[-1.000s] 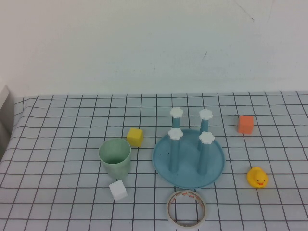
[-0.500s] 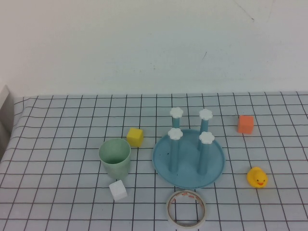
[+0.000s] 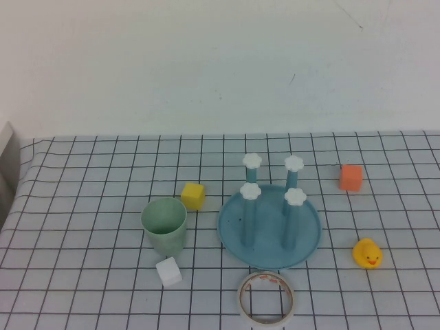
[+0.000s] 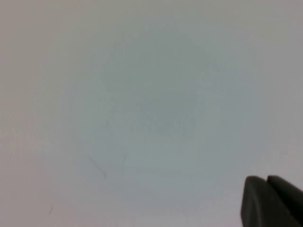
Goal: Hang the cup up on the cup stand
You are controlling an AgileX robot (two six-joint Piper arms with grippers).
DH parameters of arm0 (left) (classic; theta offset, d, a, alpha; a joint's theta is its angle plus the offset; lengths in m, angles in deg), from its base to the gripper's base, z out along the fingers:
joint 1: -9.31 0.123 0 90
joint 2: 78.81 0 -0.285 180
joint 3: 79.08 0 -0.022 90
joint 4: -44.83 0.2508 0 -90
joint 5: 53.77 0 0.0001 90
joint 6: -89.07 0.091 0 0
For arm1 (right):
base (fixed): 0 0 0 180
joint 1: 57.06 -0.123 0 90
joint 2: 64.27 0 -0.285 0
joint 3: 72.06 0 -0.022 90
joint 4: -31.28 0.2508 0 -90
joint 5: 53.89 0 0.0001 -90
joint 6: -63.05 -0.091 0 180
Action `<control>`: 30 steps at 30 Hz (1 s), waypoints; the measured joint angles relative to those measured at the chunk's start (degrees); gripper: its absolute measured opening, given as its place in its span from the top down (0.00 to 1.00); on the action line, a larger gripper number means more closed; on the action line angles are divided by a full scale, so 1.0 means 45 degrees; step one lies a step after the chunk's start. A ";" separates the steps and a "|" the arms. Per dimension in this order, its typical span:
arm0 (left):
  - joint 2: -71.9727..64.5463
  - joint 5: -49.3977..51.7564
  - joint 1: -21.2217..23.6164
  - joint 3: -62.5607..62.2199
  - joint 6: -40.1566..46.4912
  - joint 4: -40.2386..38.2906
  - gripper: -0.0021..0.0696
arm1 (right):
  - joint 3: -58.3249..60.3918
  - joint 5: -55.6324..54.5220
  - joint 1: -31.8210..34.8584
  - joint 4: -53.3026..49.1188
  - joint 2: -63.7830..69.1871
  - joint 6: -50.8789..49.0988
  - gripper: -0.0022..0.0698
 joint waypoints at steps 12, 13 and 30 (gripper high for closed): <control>-0.2419 0.2863 0.0000 0.0132 0.0000 0.0098 0.97 | -0.3358 0.7771 0.0019 0.1608 0.7299 0.2906 0.97; -0.2478 0.2892 0.0000 0.0324 0.0000 0.0098 0.97 | -0.3682 0.8195 -0.0037 0.2058 0.7999 0.3263 0.97; -0.2526 0.2522 0.0000 0.1611 -0.0086 -0.0075 0.97 | -1.2549 0.8277 -0.6686 0.5340 1.8457 0.7366 0.97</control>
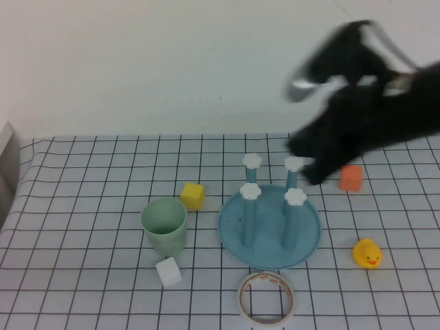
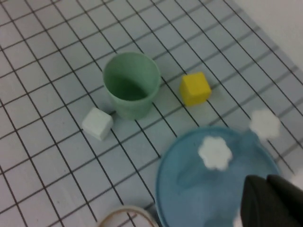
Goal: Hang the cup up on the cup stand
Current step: Pick up the cup from the table
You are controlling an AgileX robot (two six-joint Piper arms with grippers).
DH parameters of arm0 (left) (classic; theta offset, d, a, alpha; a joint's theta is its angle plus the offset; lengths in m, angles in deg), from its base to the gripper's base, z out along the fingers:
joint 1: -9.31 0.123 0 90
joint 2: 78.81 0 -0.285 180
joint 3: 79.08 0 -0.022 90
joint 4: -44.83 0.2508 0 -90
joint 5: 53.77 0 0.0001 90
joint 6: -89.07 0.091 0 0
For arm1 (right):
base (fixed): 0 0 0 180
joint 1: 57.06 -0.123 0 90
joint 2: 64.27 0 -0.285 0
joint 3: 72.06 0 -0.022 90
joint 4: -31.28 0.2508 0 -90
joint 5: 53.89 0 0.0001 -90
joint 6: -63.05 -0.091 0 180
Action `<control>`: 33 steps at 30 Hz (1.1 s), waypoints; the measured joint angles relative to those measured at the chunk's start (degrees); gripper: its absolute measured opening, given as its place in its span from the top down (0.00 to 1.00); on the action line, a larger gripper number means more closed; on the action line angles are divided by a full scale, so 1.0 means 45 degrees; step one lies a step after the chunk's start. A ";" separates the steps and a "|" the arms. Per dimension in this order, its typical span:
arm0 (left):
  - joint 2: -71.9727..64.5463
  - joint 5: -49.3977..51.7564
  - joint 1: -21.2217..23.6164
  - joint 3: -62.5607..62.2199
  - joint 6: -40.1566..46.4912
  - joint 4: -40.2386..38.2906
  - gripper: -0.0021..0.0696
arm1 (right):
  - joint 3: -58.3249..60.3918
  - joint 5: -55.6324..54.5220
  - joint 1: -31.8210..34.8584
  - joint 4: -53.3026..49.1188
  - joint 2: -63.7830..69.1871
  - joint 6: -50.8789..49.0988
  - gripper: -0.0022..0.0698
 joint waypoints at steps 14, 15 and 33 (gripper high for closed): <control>0.0000 -0.0008 0.0000 0.0000 0.0000 0.0000 0.97 | -0.6795 0.1103 -0.2555 -0.1425 0.7325 -0.0027 0.52; 0.0000 -0.0008 0.0000 0.0000 0.0000 0.0000 0.97 | -0.7042 0.1103 -0.2613 -0.1381 0.7655 -0.0027 0.45; 0.0000 0.0177 0.0000 0.0000 0.0023 0.0000 0.97 | -0.7905 -0.1463 -0.2726 -0.1283 1.0621 -0.0366 0.28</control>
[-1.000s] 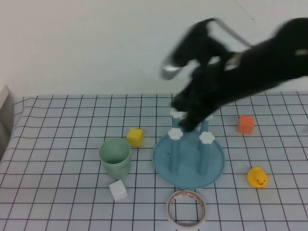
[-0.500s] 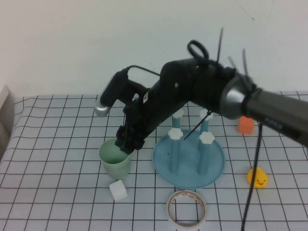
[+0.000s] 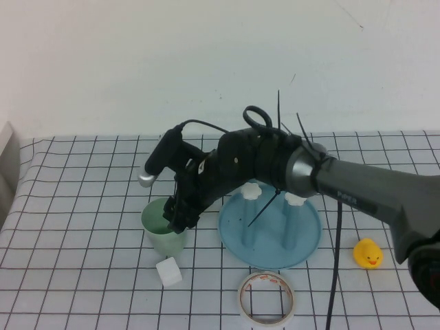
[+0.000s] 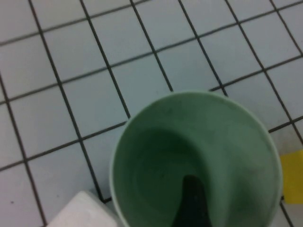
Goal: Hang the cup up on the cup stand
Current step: Pick up the cup from the table
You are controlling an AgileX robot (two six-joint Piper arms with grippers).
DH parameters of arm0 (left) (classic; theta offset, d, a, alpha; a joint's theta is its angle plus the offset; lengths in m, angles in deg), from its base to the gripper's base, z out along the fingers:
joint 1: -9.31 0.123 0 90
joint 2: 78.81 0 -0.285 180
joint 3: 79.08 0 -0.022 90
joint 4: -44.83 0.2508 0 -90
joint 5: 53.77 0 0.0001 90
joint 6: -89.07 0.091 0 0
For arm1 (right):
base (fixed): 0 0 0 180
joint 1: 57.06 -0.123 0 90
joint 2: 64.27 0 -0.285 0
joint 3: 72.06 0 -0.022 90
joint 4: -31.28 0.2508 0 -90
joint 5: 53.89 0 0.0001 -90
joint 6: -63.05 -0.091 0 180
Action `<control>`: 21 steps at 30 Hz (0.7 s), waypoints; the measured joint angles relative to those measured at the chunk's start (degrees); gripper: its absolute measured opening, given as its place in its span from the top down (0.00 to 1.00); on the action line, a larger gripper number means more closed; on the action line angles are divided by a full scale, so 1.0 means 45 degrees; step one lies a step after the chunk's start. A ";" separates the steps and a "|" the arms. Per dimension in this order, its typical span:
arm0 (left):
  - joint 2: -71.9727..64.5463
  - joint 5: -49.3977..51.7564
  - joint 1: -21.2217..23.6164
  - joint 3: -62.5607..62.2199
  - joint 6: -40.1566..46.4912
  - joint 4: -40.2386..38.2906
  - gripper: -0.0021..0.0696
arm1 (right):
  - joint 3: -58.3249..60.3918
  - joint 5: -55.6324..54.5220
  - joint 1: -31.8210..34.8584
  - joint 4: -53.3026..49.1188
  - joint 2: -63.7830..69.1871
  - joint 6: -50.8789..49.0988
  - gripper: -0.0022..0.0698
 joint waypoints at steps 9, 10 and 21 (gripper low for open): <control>0.0000 0.0254 0.0000 0.0000 0.0000 0.0000 0.97 | -0.0019 -0.0226 0.0000 -0.0825 0.0488 0.0000 0.28; 0.0000 0.0254 0.0000 0.0000 0.0000 0.0000 0.97 | -0.0019 -0.0226 0.0000 -0.0825 0.0496 0.0000 0.28; 0.0000 0.0329 0.0000 0.0000 -0.0030 0.0000 0.97 | -0.0109 -0.0248 0.0000 -0.0852 0.0565 0.0000 0.69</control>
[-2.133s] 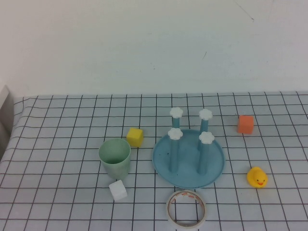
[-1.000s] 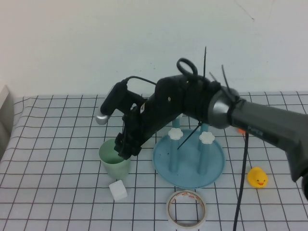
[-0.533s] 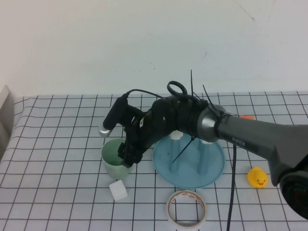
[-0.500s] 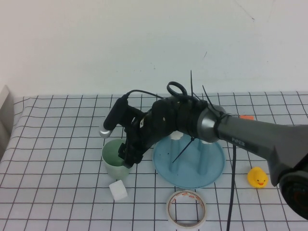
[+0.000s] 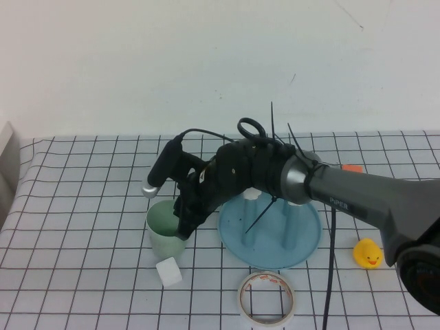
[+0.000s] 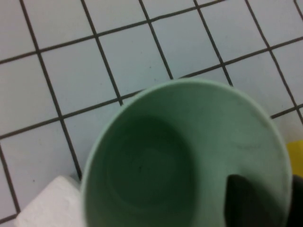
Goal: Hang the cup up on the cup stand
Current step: Pick up the cup from the table, then adjust the cup with two arms
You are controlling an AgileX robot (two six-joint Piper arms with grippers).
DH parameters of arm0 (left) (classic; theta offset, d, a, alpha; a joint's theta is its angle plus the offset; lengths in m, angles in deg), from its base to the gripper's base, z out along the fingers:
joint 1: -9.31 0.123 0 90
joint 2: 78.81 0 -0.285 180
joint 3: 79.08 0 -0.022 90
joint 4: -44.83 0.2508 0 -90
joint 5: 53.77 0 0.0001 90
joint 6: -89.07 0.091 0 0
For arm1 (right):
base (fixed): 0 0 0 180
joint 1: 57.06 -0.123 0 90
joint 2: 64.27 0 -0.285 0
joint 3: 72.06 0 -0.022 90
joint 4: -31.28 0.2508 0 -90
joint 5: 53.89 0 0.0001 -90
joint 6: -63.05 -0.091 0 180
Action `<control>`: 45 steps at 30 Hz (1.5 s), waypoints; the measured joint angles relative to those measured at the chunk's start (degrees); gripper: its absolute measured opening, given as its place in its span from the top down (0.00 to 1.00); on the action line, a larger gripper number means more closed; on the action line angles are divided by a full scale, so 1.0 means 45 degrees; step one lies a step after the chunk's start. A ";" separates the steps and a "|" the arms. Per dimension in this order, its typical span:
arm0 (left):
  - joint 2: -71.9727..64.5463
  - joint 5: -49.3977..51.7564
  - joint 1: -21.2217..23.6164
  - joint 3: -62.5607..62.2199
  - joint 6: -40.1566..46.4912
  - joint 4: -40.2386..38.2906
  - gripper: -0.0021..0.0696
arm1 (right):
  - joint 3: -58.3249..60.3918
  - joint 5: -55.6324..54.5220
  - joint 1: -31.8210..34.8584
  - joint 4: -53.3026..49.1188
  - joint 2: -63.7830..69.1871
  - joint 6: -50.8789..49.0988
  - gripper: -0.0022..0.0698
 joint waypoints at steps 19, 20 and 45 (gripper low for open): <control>0.0363 -0.0262 0.0000 0.0000 0.0000 0.0000 0.97 | -0.1395 0.0613 0.0000 0.2524 -0.1464 -0.0699 0.95; 0.0416 -0.0262 0.0000 0.0000 0.0000 0.0000 0.97 | -0.1395 0.0504 0.0000 0.2606 -0.1703 -0.0699 0.95; 0.0440 -0.0280 -0.0384 0.0000 -0.0027 -0.0861 0.97 | -0.0135 -0.0031 -0.1225 1.4179 -0.6299 0.9215 0.94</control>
